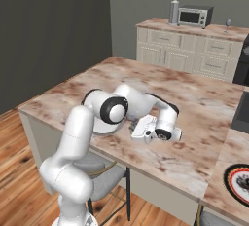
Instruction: Retrieve the wine glasses from the counter and place one next to each plate.
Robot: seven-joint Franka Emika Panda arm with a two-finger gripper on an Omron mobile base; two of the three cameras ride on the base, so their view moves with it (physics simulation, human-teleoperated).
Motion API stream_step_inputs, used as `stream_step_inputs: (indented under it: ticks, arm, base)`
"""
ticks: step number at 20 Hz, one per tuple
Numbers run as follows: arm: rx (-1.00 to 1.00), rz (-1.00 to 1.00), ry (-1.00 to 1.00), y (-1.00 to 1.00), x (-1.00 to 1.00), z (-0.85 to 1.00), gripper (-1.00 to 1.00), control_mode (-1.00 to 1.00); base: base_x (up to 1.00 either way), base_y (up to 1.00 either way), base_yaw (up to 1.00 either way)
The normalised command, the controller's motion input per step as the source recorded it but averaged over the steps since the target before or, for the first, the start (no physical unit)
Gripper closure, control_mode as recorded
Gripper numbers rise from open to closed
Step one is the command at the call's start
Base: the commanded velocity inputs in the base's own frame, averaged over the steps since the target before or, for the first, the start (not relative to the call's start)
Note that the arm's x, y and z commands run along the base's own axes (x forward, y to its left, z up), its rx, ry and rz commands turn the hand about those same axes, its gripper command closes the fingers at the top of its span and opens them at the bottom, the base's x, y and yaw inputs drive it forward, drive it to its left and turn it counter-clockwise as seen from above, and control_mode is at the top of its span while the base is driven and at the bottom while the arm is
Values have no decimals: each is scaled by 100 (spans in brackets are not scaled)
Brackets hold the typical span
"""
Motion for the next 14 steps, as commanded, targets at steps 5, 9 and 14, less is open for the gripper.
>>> stream_step_inputs:
  ticks: [5, 9, 14]
  arm:
    - [-2, 0, -5, -1, 0, -30, -100, -100]
    - [0, 0, -6, -17, 0, -18, -100, -100]
    - [0, -5, 1, -49, 0, -5, -100, -100]
  base:
    - [0, 0, 0]
    - [0, 0, 0]
    - [0, 0, 0]
